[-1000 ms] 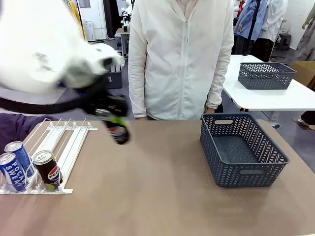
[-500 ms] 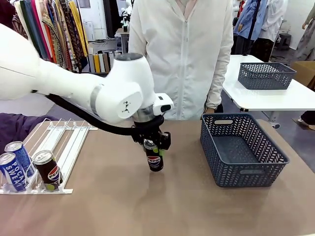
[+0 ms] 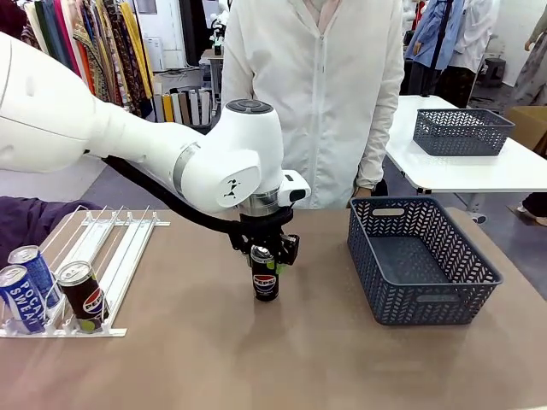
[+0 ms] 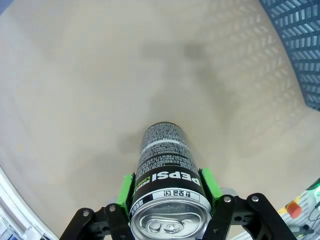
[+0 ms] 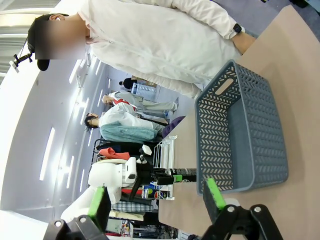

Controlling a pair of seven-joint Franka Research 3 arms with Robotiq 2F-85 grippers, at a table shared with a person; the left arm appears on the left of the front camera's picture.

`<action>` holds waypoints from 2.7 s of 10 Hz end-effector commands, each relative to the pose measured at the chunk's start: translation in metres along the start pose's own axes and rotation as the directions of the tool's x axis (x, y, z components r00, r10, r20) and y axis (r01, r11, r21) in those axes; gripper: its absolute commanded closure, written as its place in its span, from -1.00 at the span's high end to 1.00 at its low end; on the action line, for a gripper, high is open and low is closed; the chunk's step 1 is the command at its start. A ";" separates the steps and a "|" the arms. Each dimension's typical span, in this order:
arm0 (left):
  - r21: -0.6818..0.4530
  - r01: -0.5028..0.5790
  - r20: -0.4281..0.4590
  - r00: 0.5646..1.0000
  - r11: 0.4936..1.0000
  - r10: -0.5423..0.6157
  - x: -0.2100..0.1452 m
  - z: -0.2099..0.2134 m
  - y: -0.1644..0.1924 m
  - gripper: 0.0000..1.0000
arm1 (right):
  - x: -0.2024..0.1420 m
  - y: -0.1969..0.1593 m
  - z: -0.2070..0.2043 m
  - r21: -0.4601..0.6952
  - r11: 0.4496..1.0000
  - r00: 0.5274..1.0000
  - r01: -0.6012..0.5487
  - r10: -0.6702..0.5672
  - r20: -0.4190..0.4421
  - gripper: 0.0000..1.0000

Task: Retrieve and store the cans from the dispenser.
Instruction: Pick up one can from the Automatic Can Dispenser and place it in the middle of the table, then pick up the last remaining can from one row of the Automatic Can Dispenser and place it in the middle of the table.

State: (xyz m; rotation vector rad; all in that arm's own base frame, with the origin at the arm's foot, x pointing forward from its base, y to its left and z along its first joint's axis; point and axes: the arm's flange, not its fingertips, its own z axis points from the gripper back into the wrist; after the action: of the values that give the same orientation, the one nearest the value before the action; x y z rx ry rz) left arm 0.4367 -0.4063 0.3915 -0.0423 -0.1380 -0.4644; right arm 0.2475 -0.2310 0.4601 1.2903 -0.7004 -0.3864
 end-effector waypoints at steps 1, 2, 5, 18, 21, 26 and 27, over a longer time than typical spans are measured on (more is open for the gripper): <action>0.036 -0.015 0.006 1.000 0.999 0.015 0.006 0.003 -0.003 -1.00 | 0.003 0.003 -0.001 0.025 1.000 1.000 -0.004 0.004 0.017 1.00; 0.029 -0.013 0.003 1.000 0.999 0.013 0.006 0.003 -0.004 -0.21 | 0.003 0.003 -0.001 0.025 1.000 1.000 -0.004 0.004 0.017 1.00; 0.041 -0.021 0.030 0.999 0.999 0.020 0.006 0.012 -0.001 1.00 | 0.003 0.003 -0.001 0.025 1.000 1.000 -0.004 0.004 0.017 1.00; -0.842 -0.284 0.006 0.845 0.458 0.535 -0.266 0.201 0.451 1.00 | 0.003 0.003 -0.001 0.025 1.000 1.000 -0.004 0.004 0.017 1.00; -0.873 -0.330 -0.052 0.795 0.360 0.604 -0.301 0.162 0.473 1.00 | 0.003 0.003 -0.001 0.025 1.000 1.000 -0.004 0.004 0.017 1.00; -0.863 -0.324 -0.035 0.803 0.387 0.595 -0.324 0.176 0.487 1.00 | 0.003 0.003 -0.001 0.025 1.000 1.000 -0.004 0.004 0.017 1.00; -0.863 -0.324 -0.035 0.803 0.387 0.595 -0.324 0.176 0.487 1.00 | 0.003 0.003 -0.001 0.025 1.000 1.000 -0.004 0.004 0.017 1.00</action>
State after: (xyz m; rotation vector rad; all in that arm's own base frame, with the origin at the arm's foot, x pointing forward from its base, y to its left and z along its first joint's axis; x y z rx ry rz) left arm 0.3500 0.1833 0.5151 -1.1199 -0.1651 0.1257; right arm 0.2474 -0.2314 0.4594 1.2908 -0.6980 -0.3886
